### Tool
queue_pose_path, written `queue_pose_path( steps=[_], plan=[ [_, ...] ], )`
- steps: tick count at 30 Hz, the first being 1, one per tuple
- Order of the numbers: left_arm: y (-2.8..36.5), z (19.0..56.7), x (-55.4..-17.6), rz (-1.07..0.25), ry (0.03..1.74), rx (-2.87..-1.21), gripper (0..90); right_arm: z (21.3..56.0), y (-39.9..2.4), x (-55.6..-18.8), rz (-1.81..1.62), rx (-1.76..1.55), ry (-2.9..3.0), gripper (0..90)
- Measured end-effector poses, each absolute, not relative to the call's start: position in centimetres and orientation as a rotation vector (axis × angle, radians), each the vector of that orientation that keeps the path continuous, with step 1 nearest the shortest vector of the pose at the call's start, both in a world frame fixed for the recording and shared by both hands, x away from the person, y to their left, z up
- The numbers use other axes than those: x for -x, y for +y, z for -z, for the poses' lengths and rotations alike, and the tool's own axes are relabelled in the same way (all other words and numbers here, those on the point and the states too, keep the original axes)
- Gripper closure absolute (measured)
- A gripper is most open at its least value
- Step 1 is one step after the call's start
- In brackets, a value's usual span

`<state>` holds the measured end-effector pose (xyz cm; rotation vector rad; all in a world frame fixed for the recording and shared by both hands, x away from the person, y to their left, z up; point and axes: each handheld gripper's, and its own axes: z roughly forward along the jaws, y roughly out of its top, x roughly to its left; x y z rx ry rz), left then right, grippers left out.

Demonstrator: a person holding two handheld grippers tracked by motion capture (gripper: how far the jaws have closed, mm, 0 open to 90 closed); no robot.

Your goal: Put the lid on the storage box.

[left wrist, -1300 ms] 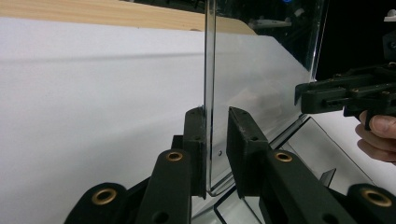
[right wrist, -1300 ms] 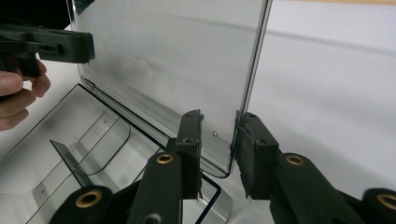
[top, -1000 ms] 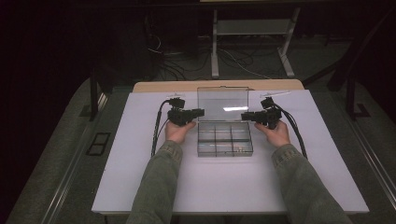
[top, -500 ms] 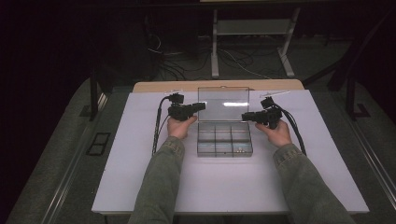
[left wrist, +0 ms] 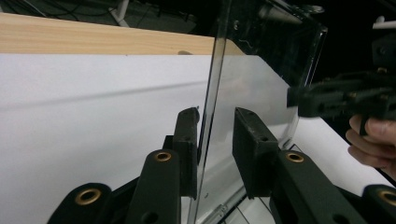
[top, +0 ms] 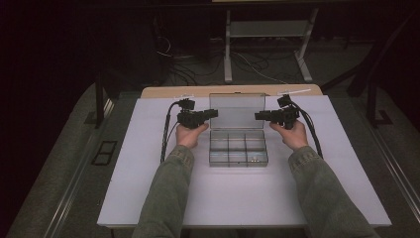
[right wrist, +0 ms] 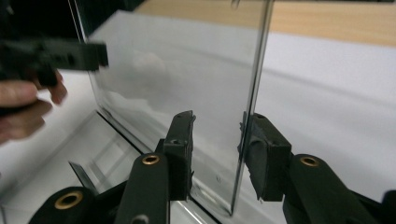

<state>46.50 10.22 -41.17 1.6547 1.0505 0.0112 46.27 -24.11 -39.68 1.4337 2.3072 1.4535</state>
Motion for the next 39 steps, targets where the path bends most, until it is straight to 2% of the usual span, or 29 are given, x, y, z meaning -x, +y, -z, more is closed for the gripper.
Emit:
queue_pose_path(
  steps=[9, 28, 39],
  plan=[
    [10.2, 40.6, -45.9, -0.02, 1.027, -1.686, 66.5, 39.0, -24.1, -46.0, -1.457, -1.411, 2.325, 65.5],
    [10.0, 39.4, -44.5, -0.038, 1.004, -1.73, 59.4, 38.4, -24.3, -44.5, -1.455, -1.347, 2.348, 63.0],
    [11.0, 37.2, -44.2, -0.028, 0.961, -1.667, 57.2, 38.1, -24.0, -44.0, -1.42, -1.326, 2.352, 62.6]
  ],
)
